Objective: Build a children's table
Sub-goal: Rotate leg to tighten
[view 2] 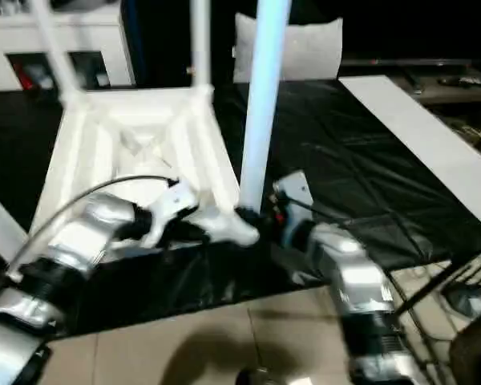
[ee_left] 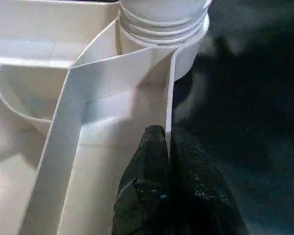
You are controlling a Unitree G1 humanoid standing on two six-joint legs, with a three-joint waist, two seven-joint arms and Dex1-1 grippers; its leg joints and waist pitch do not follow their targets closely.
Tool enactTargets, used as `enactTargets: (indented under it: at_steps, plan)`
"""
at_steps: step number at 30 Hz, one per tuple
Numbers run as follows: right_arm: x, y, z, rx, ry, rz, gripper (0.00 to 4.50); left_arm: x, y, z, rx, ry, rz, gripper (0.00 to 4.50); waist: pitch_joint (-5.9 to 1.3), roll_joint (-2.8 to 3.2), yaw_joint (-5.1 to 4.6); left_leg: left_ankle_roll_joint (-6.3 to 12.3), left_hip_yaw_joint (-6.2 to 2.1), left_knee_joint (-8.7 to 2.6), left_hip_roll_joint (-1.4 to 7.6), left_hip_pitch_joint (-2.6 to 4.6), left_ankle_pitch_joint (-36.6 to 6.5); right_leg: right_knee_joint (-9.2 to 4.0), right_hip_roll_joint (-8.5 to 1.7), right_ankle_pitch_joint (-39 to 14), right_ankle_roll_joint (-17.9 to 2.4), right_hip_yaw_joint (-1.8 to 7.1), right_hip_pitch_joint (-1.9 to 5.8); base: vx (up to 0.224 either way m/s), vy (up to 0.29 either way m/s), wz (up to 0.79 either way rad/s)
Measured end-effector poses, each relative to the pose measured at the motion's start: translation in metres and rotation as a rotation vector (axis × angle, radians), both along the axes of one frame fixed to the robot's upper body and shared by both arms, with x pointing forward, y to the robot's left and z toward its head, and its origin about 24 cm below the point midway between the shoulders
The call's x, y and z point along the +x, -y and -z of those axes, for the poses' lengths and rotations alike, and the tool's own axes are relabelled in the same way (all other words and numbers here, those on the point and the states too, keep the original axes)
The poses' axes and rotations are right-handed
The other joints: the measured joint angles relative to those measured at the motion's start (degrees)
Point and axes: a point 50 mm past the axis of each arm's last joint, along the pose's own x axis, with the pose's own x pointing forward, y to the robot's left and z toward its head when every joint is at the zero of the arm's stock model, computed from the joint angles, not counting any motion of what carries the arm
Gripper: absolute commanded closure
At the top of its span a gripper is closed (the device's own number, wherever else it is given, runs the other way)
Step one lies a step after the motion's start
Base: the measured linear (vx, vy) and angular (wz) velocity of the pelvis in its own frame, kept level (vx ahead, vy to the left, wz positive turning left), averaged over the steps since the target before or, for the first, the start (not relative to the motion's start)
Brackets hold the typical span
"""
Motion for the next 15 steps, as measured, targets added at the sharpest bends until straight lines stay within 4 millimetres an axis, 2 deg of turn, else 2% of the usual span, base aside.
enactTargets:
  at_steps: [1,2,3,4,5,7,8,12,15]
  plan:
    - [0.003,-0.002,-0.001,0.005,-0.001,0.063,2.53,0.001,0.005,0.0,-0.009,0.011,-0.027,4.5,0.02,0.26,-0.1,-0.01,-0.48,-0.02,0.76,-0.36,0.0,-0.87,0.24,0.0,0.0,-0.79,0.16,0.074,0.024,-0.29]
    - [0.007,-0.005,-0.002,0.025,-0.007,0.146,2.53,0.003,0.013,0.0,-0.026,0.022,-0.067,4.5,0.08,0.22,-0.27,-0.78,-0.43,0.01,1.05,-0.55,0.1,-0.32,0.24,0.0,0.0,-0.58,-0.09,0.0,0.0,0.0]
    - [0.009,-0.008,-0.003,0.039,-0.013,0.194,2.53,0.004,0.016,0.0,-0.036,0.03,-0.095,4.5,0.05,-0.15,-0.34,-1.05,-0.18,0.24,0.6,-0.42,-0.1,0.54,0.25,0.2,-0.2,0.54,-0.54,0.0,0.0,0.0]
    - [0.011,-0.008,-0.003,0.048,-0.015,0.236,2.53,0.005,0.021,0.001,-0.045,0.033,-0.118,4.5,0.03,-0.45,-0.27,-1.06,-0.06,0.16,-0.06,-0.13,-0.1,0.6,0.16,1.1,-1.0,1.22,-0.61,0.0,0.0,0.0]
    - [0.012,-0.008,-0.003,0.055,-0.01,0.28,1.99,0.005,0.027,0.001,-0.055,0.04,-0.14,4.5,0.06,-0.44,0.09,-1.05,0.49,-0.17,-0.78,0.36,-0.1,0.6,-0.08,1.7,-1.1,1.53,-0.68,0.0,0.0,0.0]
    - [0.014,-0.011,-0.006,0.078,0.0,0.312,1.99,0.006,0.031,0.0,-0.061,0.047,-0.16,4.5,0.07,-0.35,0.29,-0.99,0.65,-0.75,-0.76,0.15,0.0,0.12,-0.09,1.7,-1.1,1.45,-0.69,0.0,0.0,0.0]
    - [0.015,-0.012,-0.007,0.083,0.005,0.322,1.66,0.006,0.031,-0.001,-0.063,0.052,-0.161,4.5,0.04,-0.3,0.19,-0.96,0.54,-0.95,-0.57,0.08,0.0,-0.11,-0.08,1.7,-1.1,1.41,-0.69,0.052,-0.004,-0.05]
    - [0.015,-0.012,-0.008,0.061,0.04,0.292,1.39,0.006,0.031,-0.004,-0.062,0.065,-0.158,4.5,0.01,-0.24,0.17,-0.45,0.31,-1.02,-0.71,0.0,-0.2,-0.18,-0.08,2.2,-1.2,1.78,-0.76,0.057,0.001,0.03]
    - [0.013,-0.007,-0.01,0.024,0.08,0.229,1.07,0.007,0.028,-0.009,-0.055,0.084,-0.137,4.5,-0.03,-0.26,0.41,-0.34,0.34,-1.0,-0.7,-0.65,-0.3,0.22,-0.1,2.0,-1.3,1.86,-1.48,0.024,0.001,0.01]
